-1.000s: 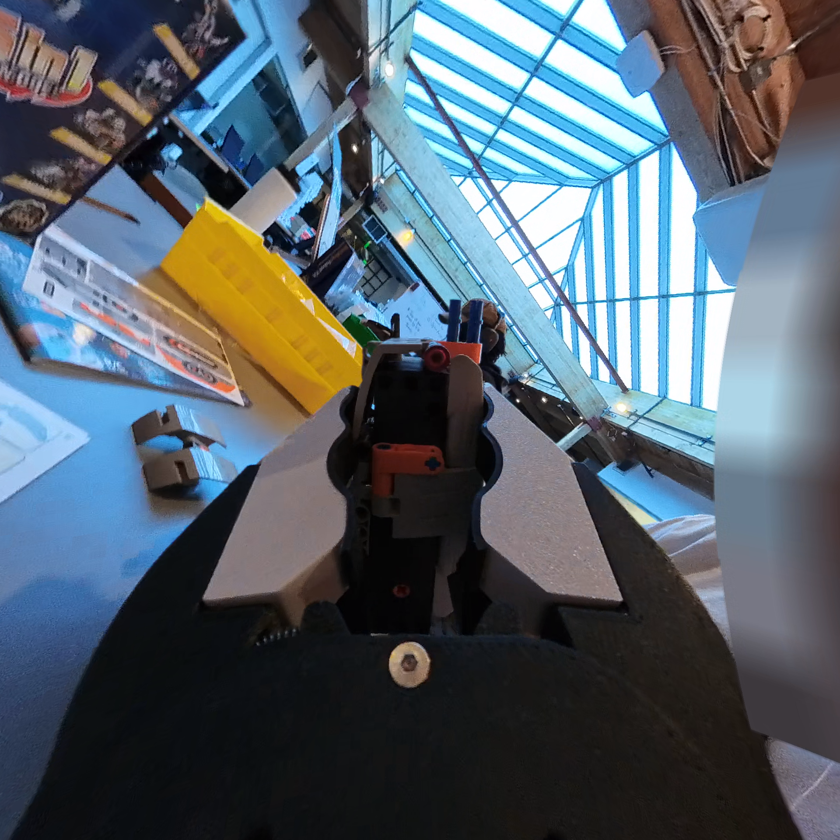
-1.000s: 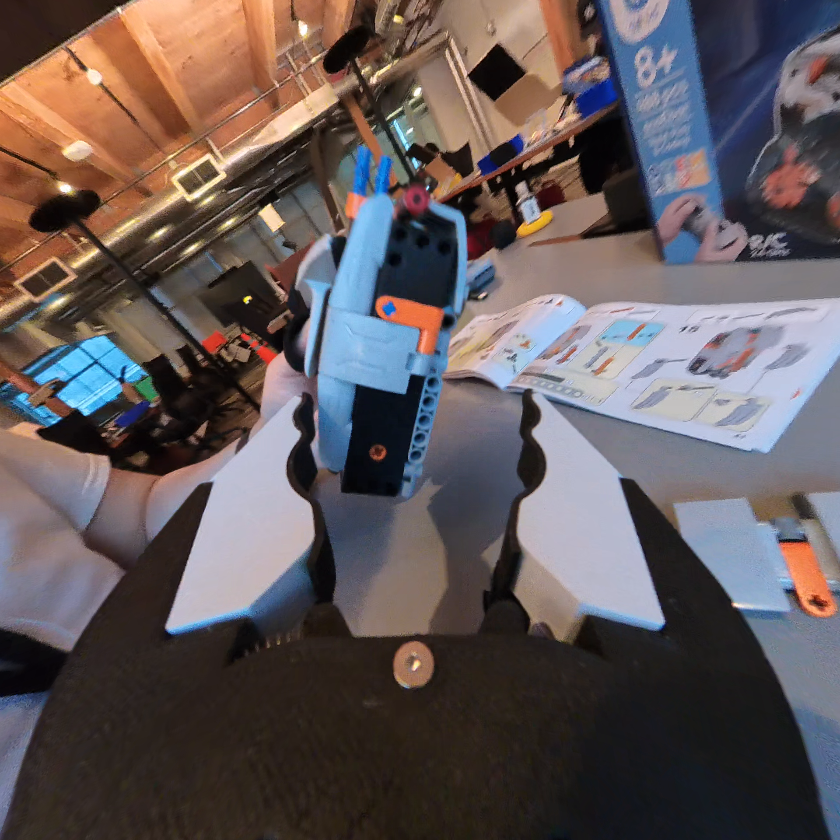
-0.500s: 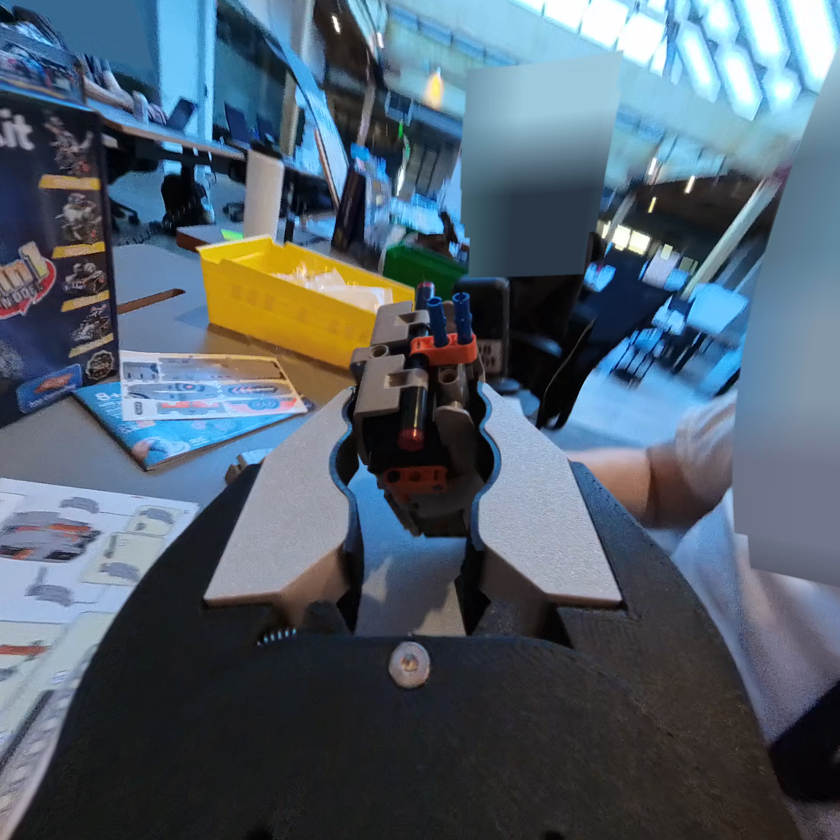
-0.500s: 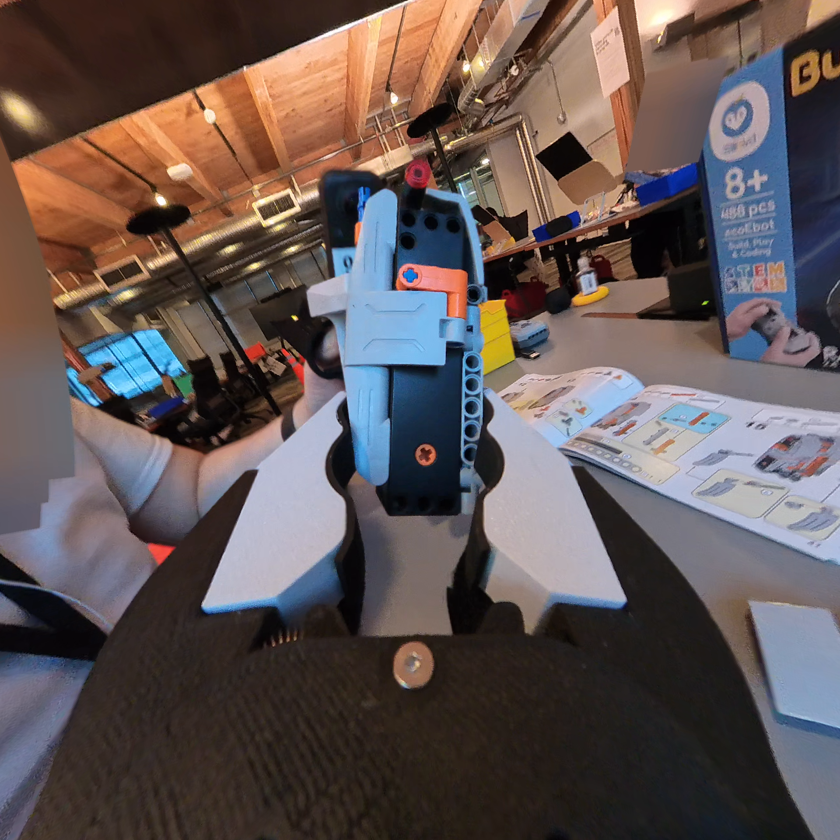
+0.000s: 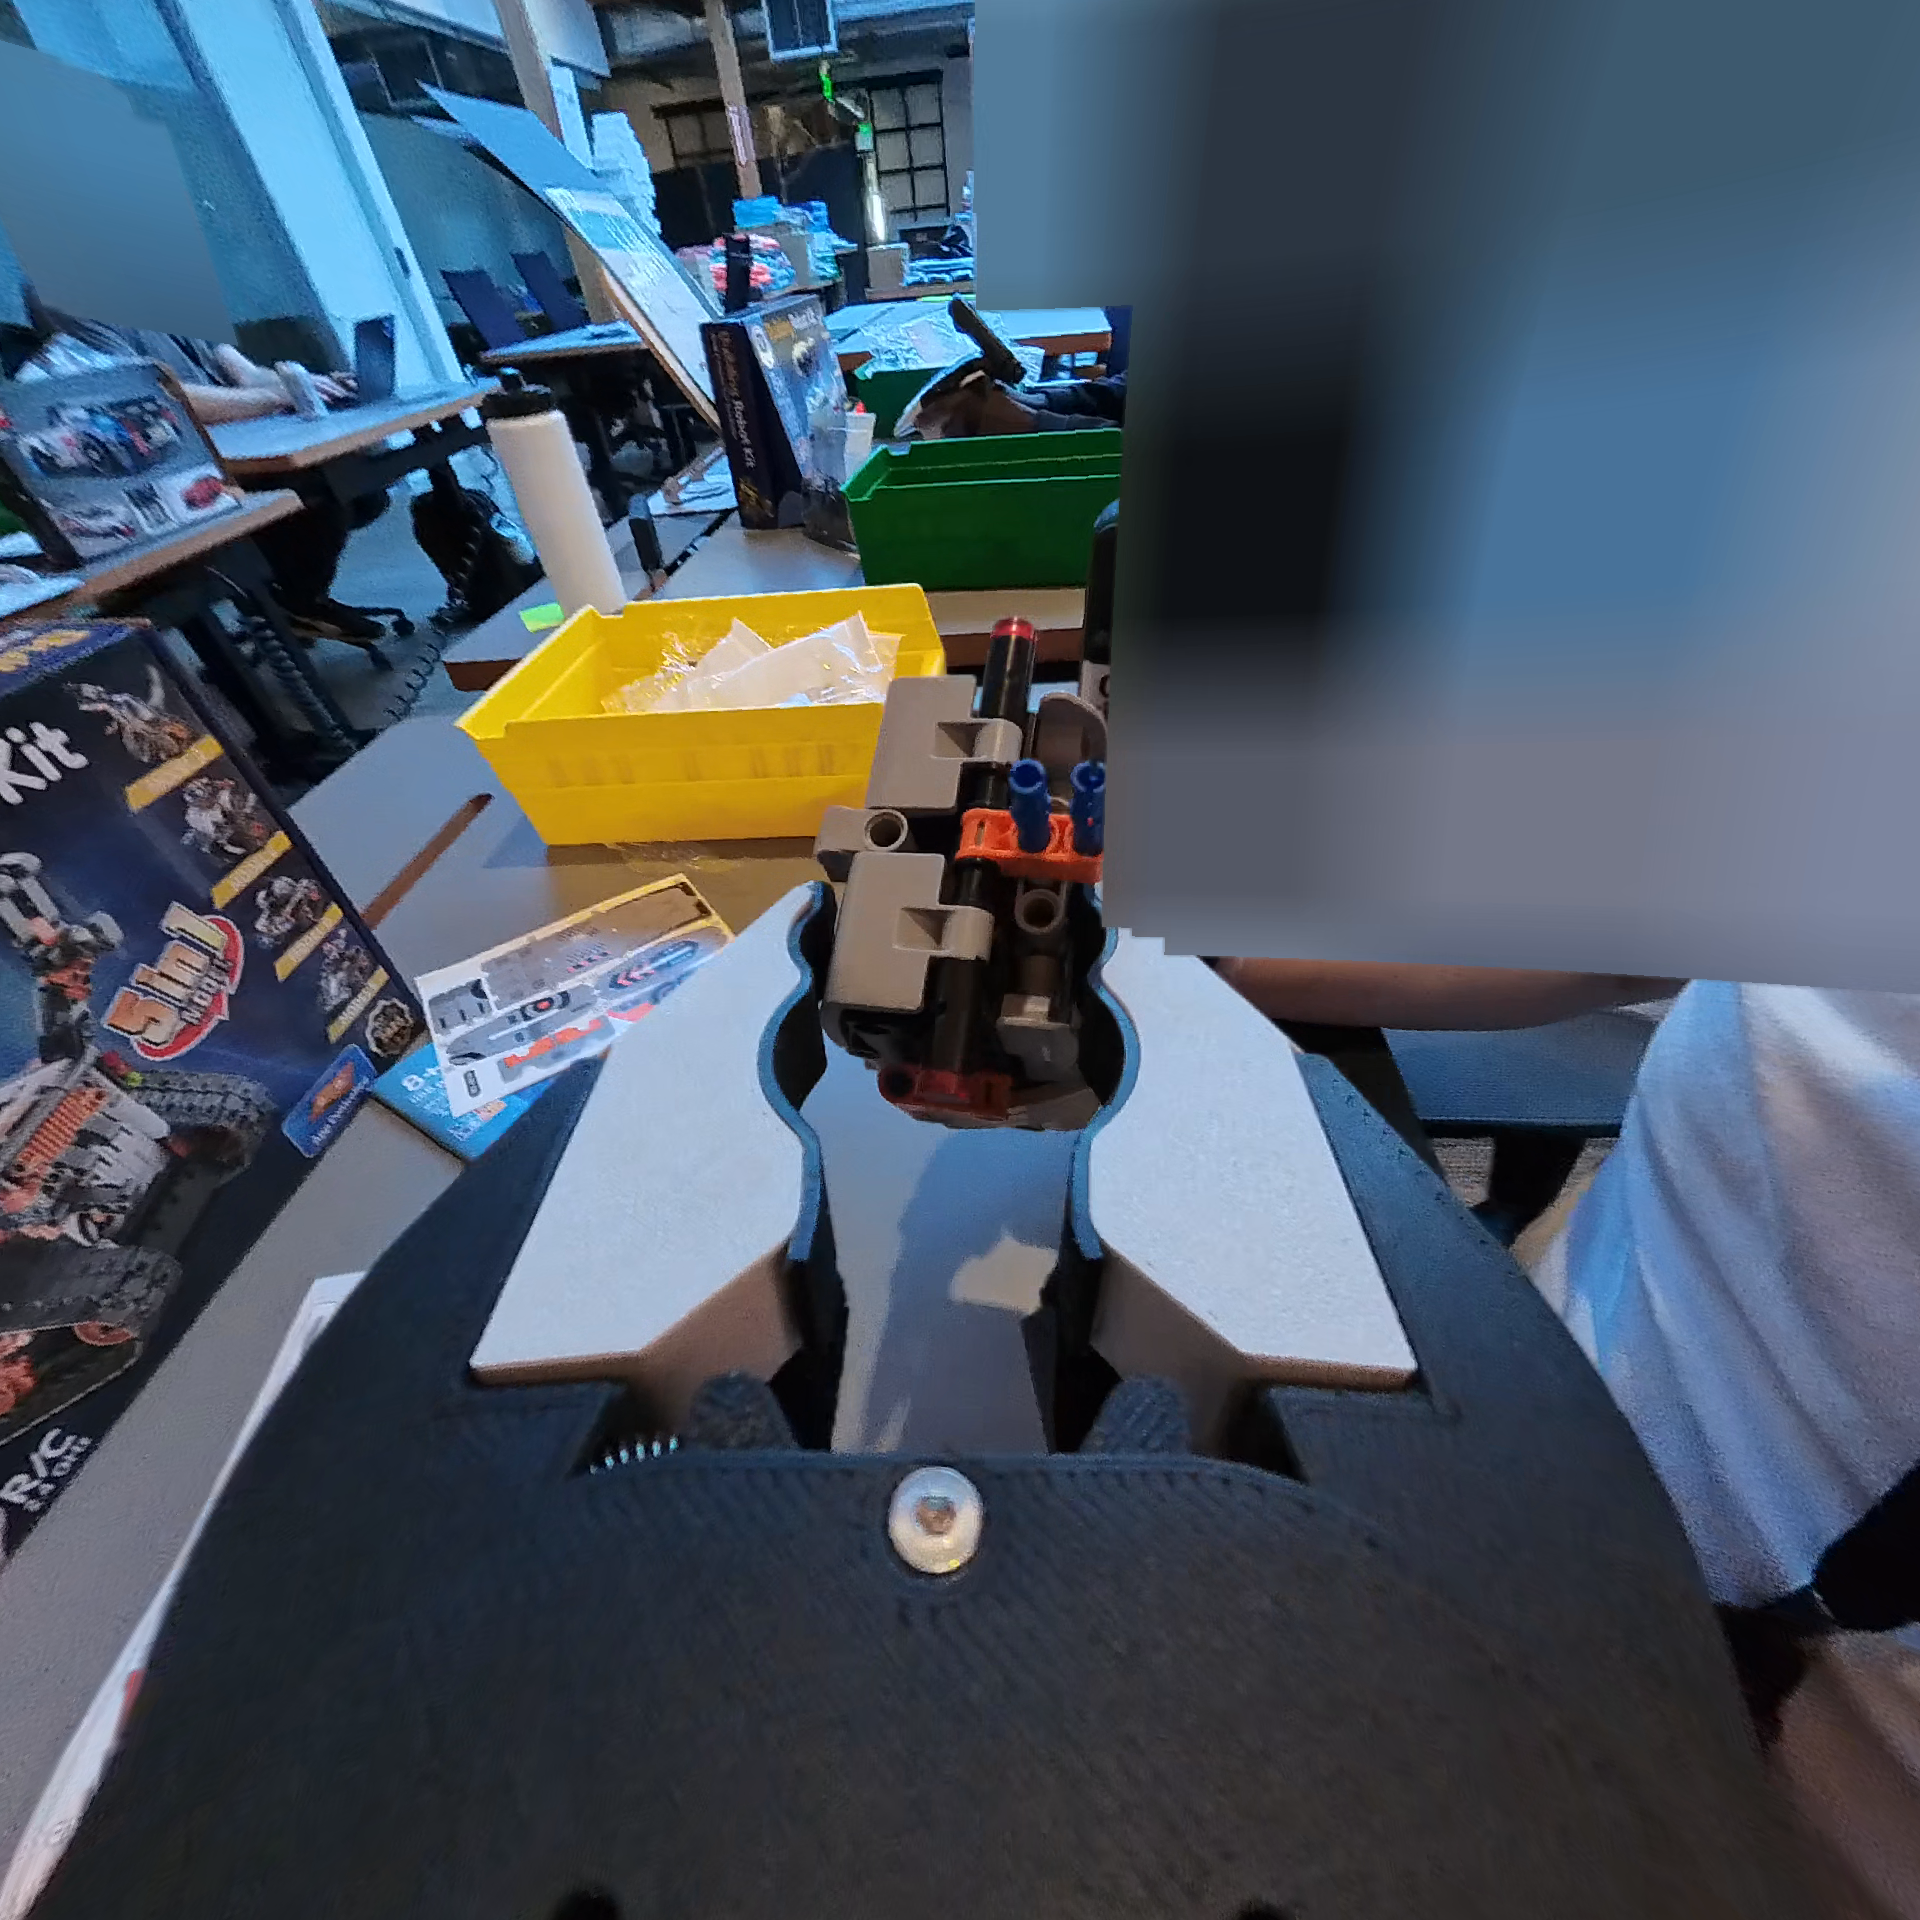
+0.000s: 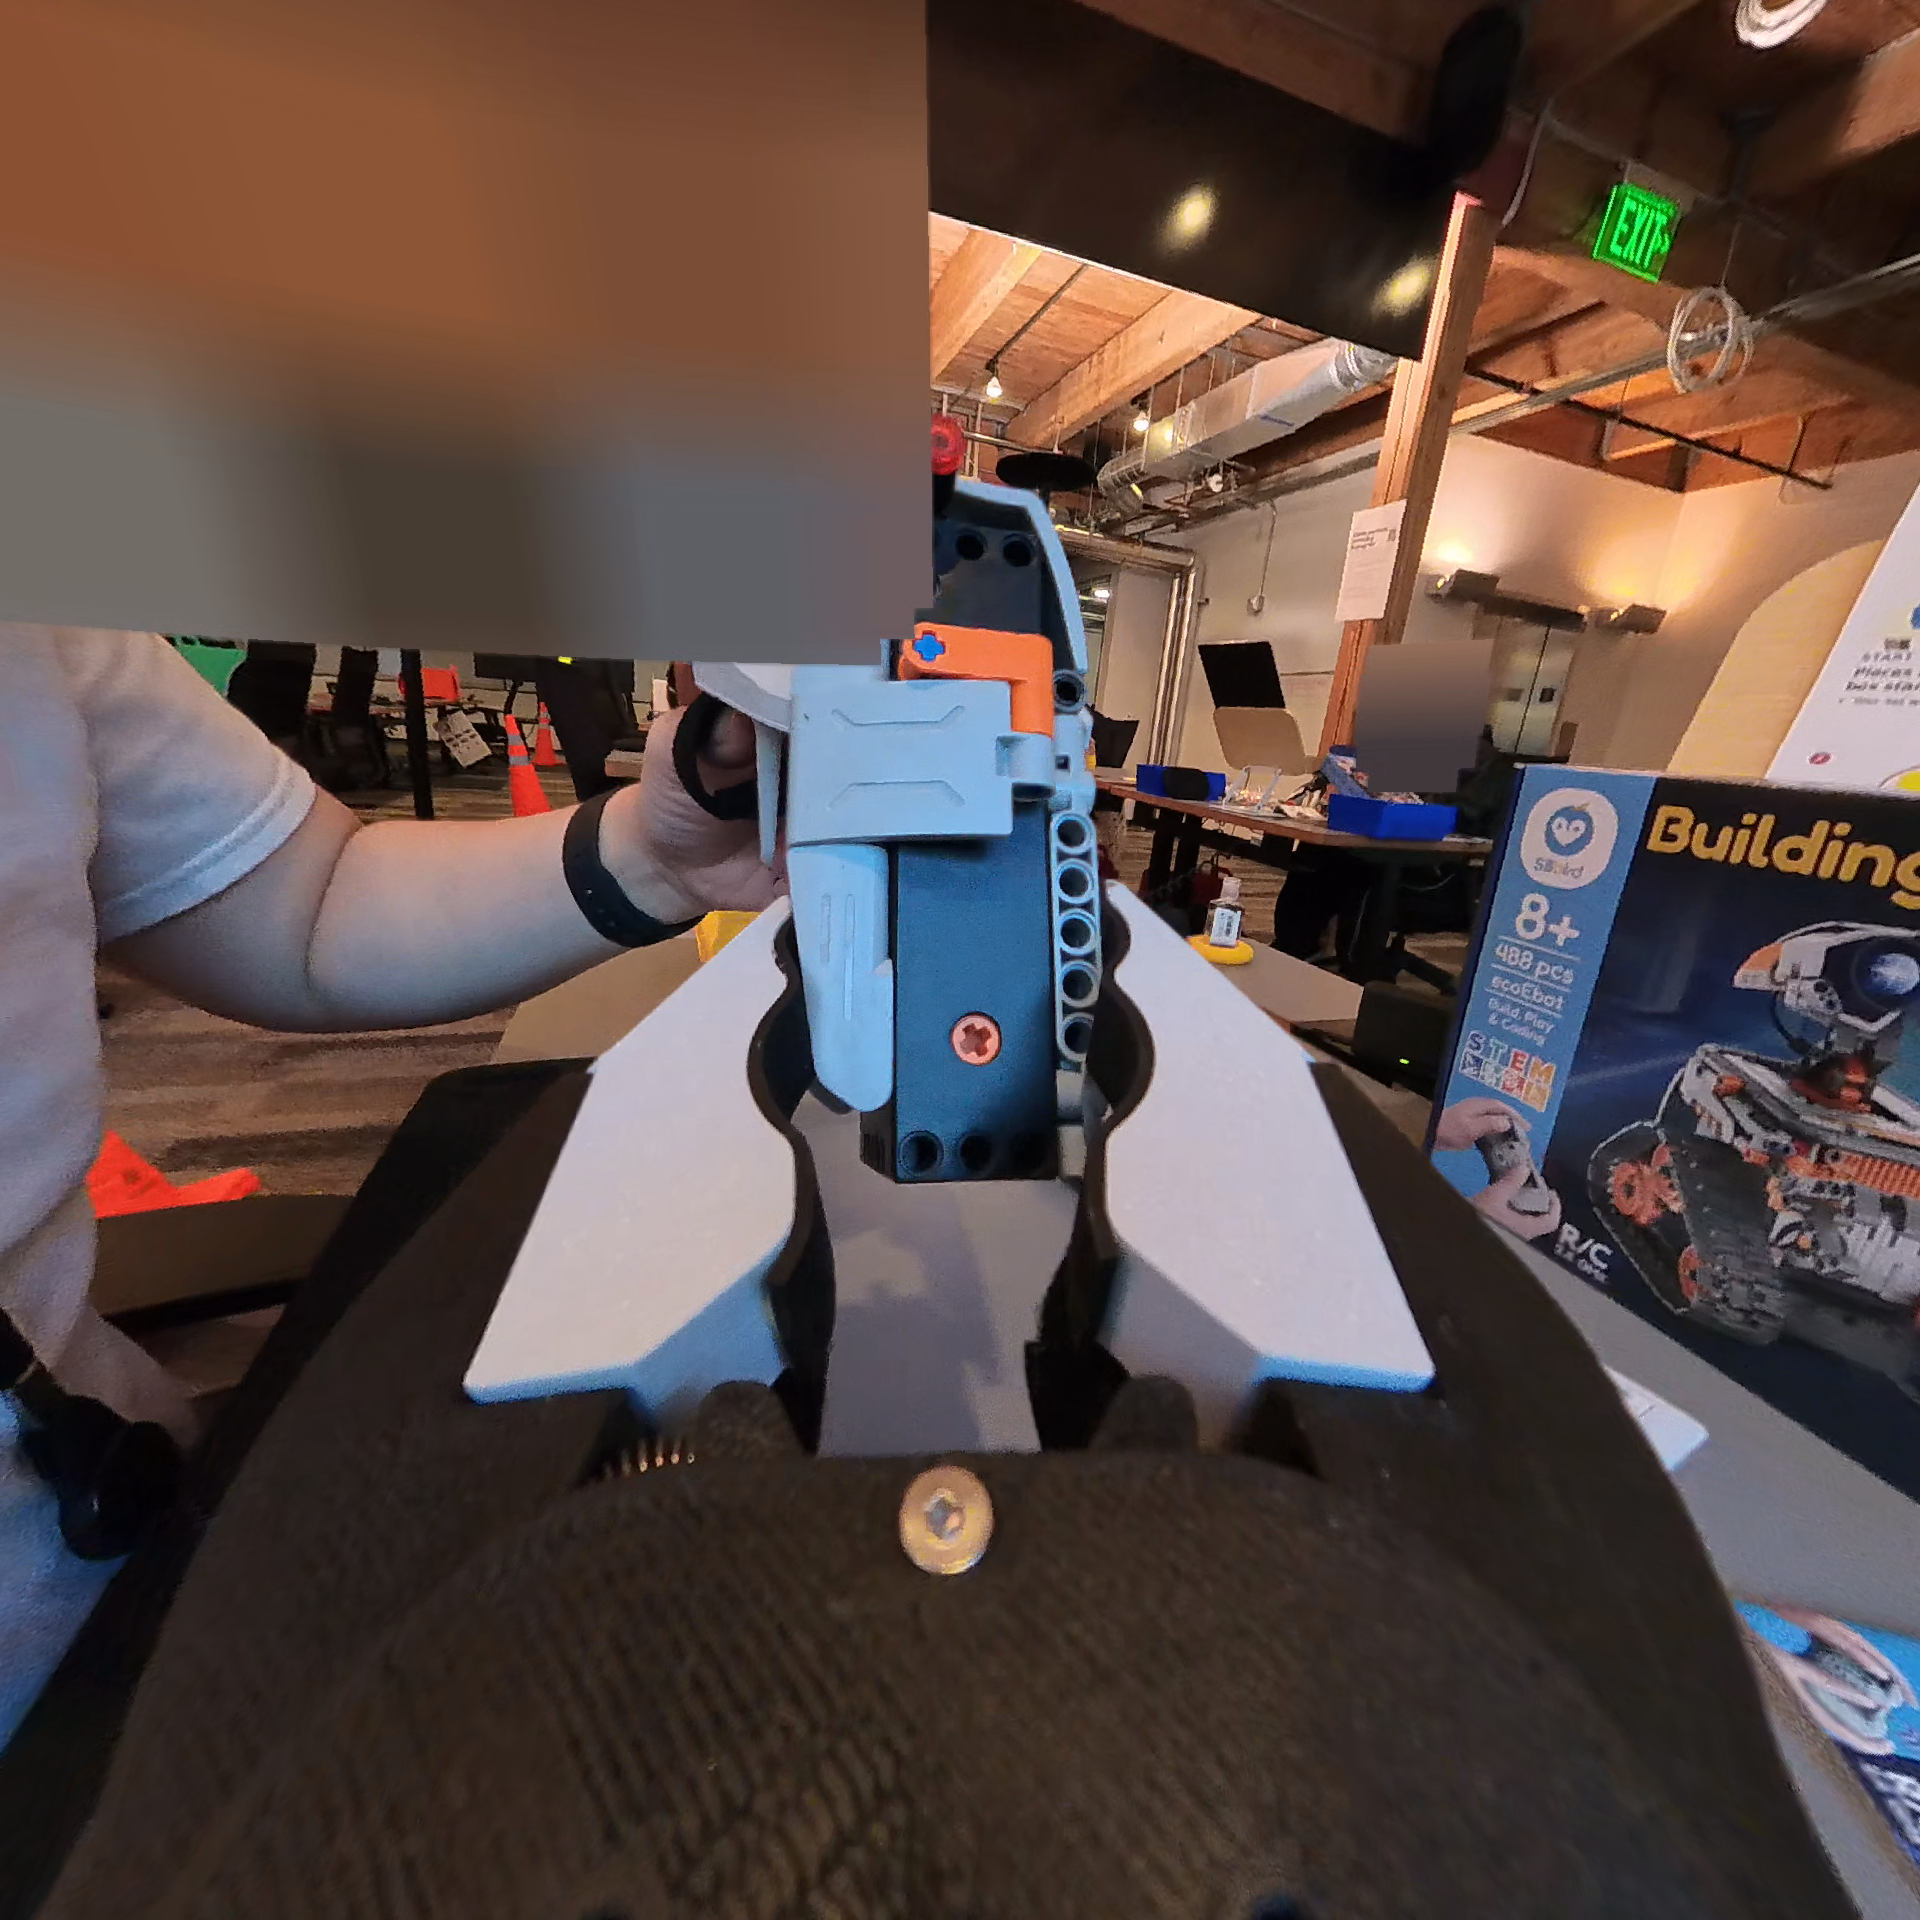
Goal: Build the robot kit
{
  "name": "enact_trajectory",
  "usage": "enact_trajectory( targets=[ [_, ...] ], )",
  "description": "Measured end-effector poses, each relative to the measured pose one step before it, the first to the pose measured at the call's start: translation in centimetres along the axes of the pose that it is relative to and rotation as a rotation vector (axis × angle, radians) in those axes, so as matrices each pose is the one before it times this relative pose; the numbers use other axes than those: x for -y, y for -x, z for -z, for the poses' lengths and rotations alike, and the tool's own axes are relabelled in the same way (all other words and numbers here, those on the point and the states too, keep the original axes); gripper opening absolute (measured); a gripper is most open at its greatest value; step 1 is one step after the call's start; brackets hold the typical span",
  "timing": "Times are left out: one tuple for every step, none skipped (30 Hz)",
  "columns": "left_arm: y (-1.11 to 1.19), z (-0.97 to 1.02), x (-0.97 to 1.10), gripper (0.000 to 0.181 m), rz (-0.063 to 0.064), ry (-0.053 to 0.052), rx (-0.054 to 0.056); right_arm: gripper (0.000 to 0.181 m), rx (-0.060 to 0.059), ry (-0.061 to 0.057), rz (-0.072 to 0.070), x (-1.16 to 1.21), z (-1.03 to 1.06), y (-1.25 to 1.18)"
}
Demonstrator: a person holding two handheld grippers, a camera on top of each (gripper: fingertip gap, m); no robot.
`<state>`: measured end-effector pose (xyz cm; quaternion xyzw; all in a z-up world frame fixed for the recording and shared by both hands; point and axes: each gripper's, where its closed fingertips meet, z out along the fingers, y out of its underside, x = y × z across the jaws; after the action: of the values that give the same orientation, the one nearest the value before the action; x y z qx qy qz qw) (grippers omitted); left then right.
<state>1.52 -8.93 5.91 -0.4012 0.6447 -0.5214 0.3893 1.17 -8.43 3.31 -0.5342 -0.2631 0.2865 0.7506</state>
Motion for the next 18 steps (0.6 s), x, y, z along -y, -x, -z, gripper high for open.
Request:
enact_trajectory(
  targets=[
    [-0.117,-0.047,-0.015,0.045,-0.0159,-0.0027,0.0105,0.050,0.0066,0.0015,0.0138,0.010,0.097,0.046],
    [-0.120,-0.048,-0.075,0.045,-0.0208,0.0011,0.0096,0.050,0.0046,0.0096,0.0189,-0.122,0.071,0.021],
    [-0.151,-0.024,-0.181,0.044,-0.0353,0.0046,0.0117,0.050,0.0036,0.0236,0.0286,-0.368,0.055,0.022],
    [-0.129,-0.026,-0.389,0.044,-0.0375,0.0120,0.0158,0.051,-0.0006,0.0359,0.0253,-0.648,0.038,-0.052],
    [-0.183,-0.083,-0.742,0.044,-0.0281,0.0277,0.0136,0.051,0.0066,0.0354,0.0133,-0.767,0.045,0.006],
    [-0.180,-0.136,-0.996,0.044,-0.0274,0.0348,0.0174,0.051,0.0037,0.0475,0.0069,-1.031,0.069,-0.049],
    [-0.175,-0.201,-1.164,0.044,-0.0255,0.0350,0.0206,0.051,0.0013,0.0583,0.0056,-1.249,0.033,-0.058],
    [-0.216,-0.257,-1.271,0.044,-0.0129,0.0346,0.0134,0.052,0.0057,0.0704,0.0104,-1.527,-0.041,0.051],
    [-0.229,-0.322,-1.378,0.043,0.0003,0.0406,0.0070,0.052,0.0153,0.0732,0.0076,-1.642,-0.090,0.224],
    [-0.161,-0.418,-1.352,0.043,0.0061,0.0397,0.0083,0.052,0.0137,0.0576,-0.0056,-1.391,-0.165,0.235],
    [-0.194,-0.384,-1.195,0.043,0.0082,0.0333,0.0011,0.052,0.0172,0.0648,-0.0073,-1.537,-0.265,0.299],
    [-0.230,-0.373,-1.071,0.043,0.0064,0.0317,-0.0054,0.054,0.0247,0.0528,-0.0147,-1.289,-0.375,0.420],
    [-0.173,-0.305,-0.841,0.043,0.0116,0.0223,-0.0036,0.054,0.0159,0.0492,-0.0150,-1.059,-0.377,0.254],
    [-0.050,-0.210,-0.620,0.043,0.0116,0.0146,0.0019,0.054,0.0052,0.0389,-0.0041,-0.729,-0.341,0.092],
    [0.024,-0.121,-0.467,0.043,0.0093,0.0103,0.0030,0.055,0.0038,0.0225,0.0022,-0.437,-0.295,0.066],
    [0.192,-0.123,-0.533,0.043,0.0075,0.0169,0.0115,0.060,0.0106,0.0113,-0.0042,-0.237,-0.245,0.123],
    [0.369,-0.158,-0.700,0.043,0.0012,0.0251,0.0233,0.061,-0.0078,0.0114,-0.0093,-0.124,-0.047,-0.205],
    [0.523,-0.133,-0.523,0.043,0.0025,0.0131,0.0347,0.062,-0.0077,-0.0053,-0.0135,0.032,0.060,-0.233]
  ],
)
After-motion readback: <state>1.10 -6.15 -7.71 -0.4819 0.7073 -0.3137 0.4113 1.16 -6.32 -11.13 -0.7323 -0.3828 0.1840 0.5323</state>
